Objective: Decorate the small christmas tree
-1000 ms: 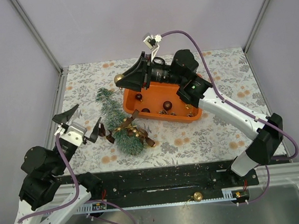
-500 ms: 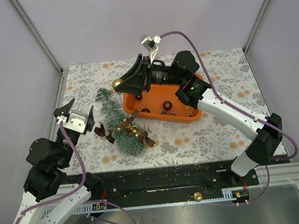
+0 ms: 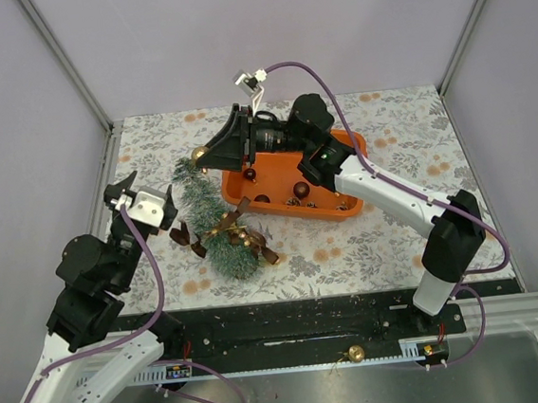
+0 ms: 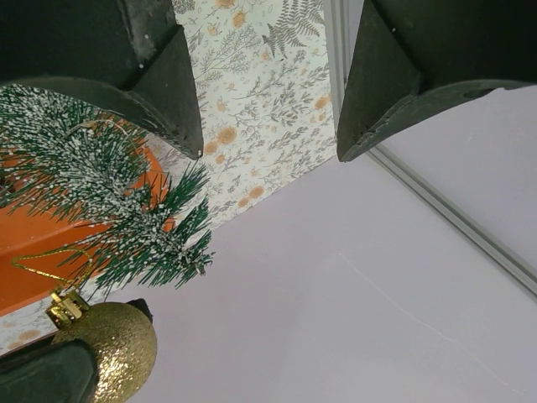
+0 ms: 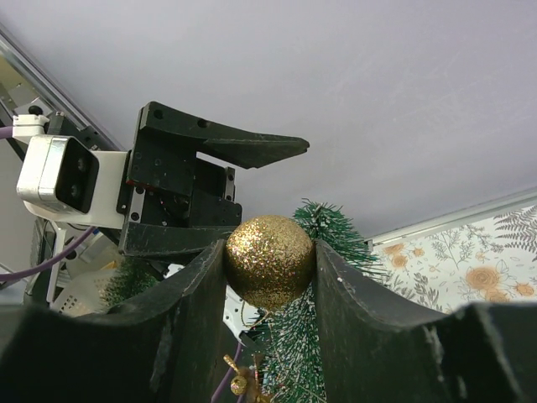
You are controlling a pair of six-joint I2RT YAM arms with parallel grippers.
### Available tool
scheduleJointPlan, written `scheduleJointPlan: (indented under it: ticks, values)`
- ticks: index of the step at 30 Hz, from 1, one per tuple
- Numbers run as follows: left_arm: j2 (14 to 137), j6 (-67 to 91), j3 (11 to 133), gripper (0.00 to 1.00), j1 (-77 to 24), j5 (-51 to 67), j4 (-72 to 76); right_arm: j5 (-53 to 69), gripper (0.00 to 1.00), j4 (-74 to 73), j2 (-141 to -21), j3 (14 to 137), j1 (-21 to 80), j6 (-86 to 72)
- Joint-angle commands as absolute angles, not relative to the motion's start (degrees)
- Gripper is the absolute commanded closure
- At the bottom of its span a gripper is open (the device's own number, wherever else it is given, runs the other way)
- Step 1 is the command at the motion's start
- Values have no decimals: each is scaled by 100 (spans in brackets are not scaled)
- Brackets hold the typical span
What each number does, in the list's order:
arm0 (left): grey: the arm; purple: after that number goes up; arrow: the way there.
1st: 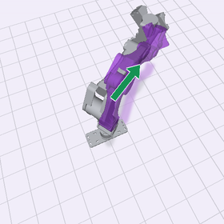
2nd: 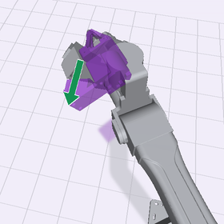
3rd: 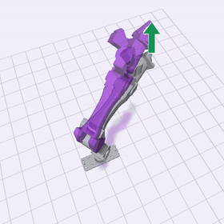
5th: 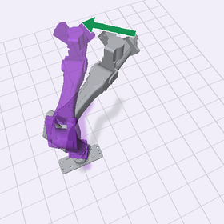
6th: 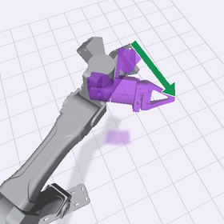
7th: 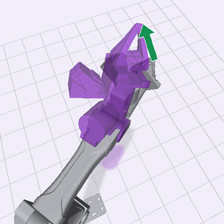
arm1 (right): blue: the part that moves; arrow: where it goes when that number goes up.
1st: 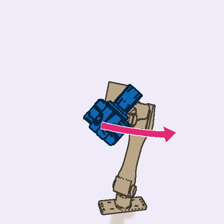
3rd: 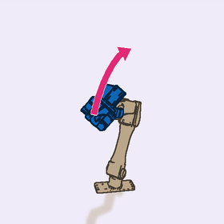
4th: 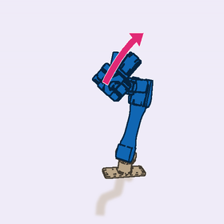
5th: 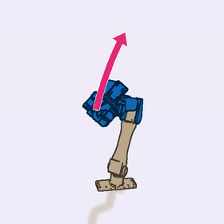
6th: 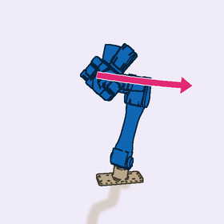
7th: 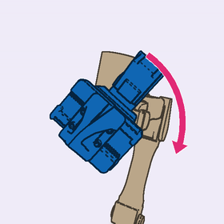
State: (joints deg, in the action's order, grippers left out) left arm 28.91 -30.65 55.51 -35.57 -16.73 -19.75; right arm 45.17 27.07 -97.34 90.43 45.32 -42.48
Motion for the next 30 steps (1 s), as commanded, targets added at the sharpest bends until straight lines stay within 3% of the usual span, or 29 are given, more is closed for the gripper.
scheduleJointPlan:
  ticks: [1,30]
  values:
    - [2778,-3155,5616,31,-3542,-1679,-1767,4588,75,3120,-9686,9343,4570,-4333]
    - [2654,-3015,5581,31,-3542,-1450,-1863,4043,77,3059,-8929,8270,4562,-3604]
